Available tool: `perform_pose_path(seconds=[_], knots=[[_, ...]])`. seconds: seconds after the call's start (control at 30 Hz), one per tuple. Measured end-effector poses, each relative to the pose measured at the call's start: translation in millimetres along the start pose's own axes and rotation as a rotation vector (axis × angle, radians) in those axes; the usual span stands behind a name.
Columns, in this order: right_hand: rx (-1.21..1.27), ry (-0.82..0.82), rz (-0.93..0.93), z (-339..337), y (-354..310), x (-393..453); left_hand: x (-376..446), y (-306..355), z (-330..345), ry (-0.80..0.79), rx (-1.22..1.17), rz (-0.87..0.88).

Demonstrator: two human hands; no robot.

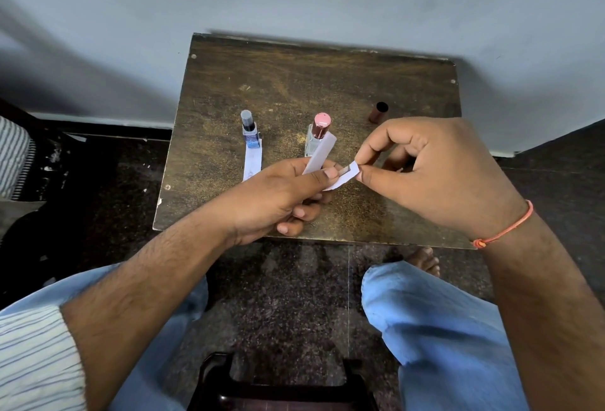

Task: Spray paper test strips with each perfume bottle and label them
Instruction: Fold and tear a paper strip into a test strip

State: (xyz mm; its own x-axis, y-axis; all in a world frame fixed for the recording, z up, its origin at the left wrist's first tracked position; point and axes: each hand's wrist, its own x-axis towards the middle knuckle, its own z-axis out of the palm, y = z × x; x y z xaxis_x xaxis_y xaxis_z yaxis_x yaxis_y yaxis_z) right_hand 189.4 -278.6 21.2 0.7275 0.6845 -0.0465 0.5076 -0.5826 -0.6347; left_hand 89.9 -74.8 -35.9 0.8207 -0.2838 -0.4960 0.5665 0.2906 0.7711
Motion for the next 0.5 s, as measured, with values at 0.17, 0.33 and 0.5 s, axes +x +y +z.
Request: perform_pose_path(seconds=[0.17,0.33,0.5], knots=[[0.020,-0.011,-0.024,-1.2,-2.4,-0.8,-0.2,0.6,0.2,0.024,0.005,0.000],[0.024,0.008,-0.054,-0.2,-1.6,-0.8,-1.2,1.5,1.7,0.024,0.022,0.002],[0.069,0.010,-0.075,2.1,2.3,-0.9,-1.9,2.6,2.4,0.029,0.029,-0.010]])
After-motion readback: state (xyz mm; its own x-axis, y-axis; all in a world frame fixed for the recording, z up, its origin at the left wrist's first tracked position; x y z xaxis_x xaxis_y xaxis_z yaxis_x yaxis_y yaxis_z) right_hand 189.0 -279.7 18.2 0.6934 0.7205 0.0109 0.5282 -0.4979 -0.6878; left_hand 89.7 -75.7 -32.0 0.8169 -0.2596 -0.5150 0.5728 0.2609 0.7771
